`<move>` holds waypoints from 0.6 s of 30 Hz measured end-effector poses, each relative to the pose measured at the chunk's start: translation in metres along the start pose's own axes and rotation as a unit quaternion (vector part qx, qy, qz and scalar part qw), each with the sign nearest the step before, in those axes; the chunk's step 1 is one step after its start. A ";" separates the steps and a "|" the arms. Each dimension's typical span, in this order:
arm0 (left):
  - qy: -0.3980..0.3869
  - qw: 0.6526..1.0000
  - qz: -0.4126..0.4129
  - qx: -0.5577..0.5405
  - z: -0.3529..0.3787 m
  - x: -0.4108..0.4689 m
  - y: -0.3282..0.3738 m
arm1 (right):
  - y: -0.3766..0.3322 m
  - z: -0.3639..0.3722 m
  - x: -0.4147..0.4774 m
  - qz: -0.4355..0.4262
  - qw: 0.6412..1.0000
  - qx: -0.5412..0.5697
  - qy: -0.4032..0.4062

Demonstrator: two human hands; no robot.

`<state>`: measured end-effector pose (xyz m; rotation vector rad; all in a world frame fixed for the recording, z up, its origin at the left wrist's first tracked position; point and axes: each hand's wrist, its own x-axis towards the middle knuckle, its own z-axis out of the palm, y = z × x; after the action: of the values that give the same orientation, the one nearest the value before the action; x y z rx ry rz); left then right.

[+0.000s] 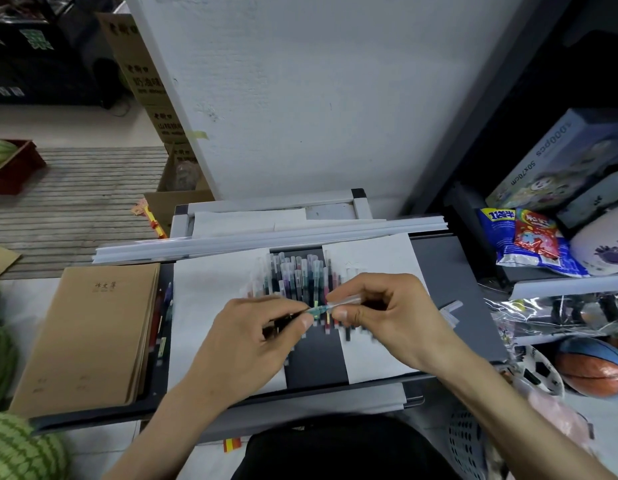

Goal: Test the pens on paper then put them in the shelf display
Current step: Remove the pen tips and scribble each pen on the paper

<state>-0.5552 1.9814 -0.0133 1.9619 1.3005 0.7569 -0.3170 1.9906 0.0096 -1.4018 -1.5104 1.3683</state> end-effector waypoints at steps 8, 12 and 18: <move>0.001 0.999 0.024 0.042 0.011 0.004 0.007 | 0.012 0.012 0.000 0.002 1.000 0.015 0.027; 0.007 0.997 0.033 0.065 0.018 0.007 0.009 | 0.018 0.019 -0.002 0.002 0.998 0.026 0.060; 0.010 0.995 0.041 0.087 0.031 0.001 0.006 | 0.031 0.016 -0.002 0.036 0.993 0.102 0.053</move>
<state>-0.5286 1.9744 -0.0278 2.1636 1.3427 0.7241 -0.3229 1.9808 -0.0233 -1.3882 -1.2265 1.4244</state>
